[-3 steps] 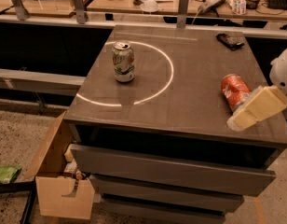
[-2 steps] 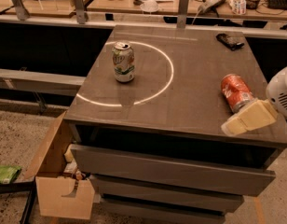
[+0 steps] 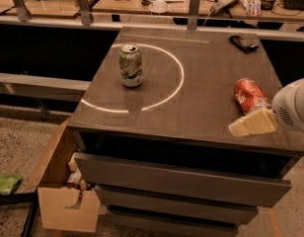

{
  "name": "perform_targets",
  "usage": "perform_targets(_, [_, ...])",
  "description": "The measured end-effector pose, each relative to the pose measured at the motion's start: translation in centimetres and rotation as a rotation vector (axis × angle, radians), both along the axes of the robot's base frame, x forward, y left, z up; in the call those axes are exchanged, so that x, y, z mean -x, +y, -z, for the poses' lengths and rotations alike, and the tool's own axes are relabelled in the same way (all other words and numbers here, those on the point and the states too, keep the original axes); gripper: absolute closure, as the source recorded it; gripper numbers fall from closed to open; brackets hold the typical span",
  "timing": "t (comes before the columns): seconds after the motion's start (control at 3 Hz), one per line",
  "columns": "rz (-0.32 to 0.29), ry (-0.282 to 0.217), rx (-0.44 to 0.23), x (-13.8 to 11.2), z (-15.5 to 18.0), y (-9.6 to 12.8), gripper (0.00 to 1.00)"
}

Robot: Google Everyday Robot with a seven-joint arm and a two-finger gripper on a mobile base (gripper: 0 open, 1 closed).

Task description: Move coke can near rxbar chocolate

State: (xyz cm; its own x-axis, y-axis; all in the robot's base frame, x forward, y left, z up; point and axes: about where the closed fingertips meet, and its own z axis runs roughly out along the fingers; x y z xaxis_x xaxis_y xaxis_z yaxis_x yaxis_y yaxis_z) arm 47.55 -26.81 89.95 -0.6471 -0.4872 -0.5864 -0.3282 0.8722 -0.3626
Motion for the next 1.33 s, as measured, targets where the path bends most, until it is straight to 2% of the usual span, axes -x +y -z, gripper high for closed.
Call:
perform_targets(0.33, [0.023, 0.006, -0.009, -0.3, 0.5, 0.7, 0.0])
perform_targets(0.67, [0.081, 0.014, -0.027, -1.3, 1.2, 1.0, 0.0])
perform_targets(1.0, [0.176, -0.006, -0.078, -2.2, 1.9, 0.8, 0.0])
perform_targets(1.33, [0.242, -0.037, -0.151, -3.2, 2.8, 0.7, 0.0])
